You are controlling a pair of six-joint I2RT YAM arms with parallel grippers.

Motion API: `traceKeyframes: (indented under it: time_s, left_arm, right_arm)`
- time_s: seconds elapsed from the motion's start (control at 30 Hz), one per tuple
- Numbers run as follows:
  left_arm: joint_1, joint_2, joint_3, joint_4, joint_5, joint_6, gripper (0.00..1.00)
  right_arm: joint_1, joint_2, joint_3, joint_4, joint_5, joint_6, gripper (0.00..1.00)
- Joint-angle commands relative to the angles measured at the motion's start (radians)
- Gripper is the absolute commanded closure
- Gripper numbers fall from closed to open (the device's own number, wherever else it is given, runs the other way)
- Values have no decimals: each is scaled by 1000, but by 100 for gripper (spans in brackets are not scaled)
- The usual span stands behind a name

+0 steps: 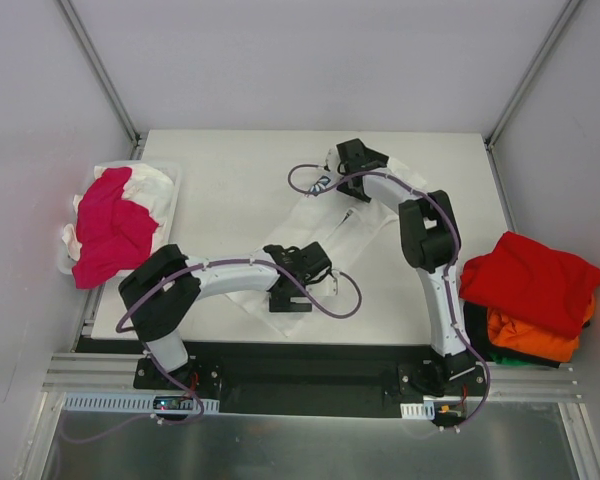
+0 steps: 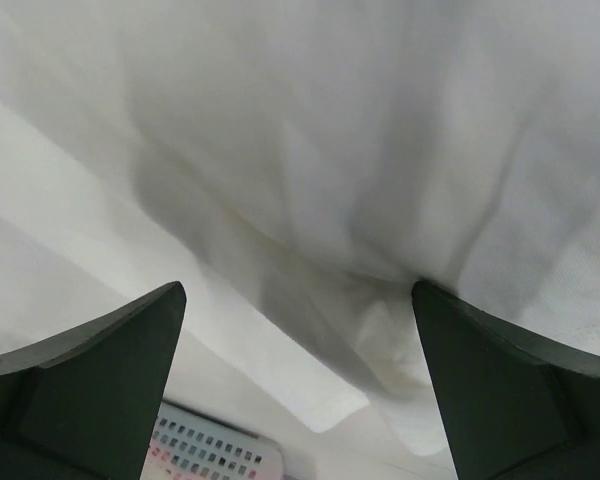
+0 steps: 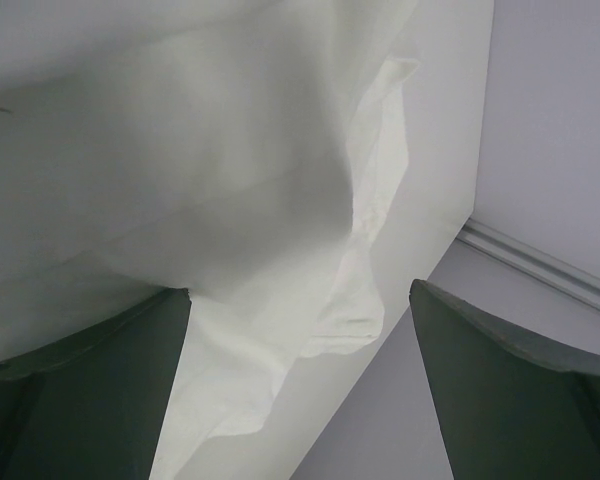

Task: Fold and stack the t-shirts
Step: Rotate the tshirt 90 degrees

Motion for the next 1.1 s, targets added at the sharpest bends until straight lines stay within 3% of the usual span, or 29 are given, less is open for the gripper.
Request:
traceKeyframes:
  time_s: [0.0,0.6,1.07]
  left_arm:
    - [-56,60,74,-101,151,25,1]
    - [-66,259,431,-104,296,64,1]
    - [-64,345,504,-75,343,54,1]
  right_arm:
    - [-11,73,60,19,-68,-42,4]
    - [47,191,252,59,-177,-138,4]
    - [104,245,301,154,-243,-252,3]
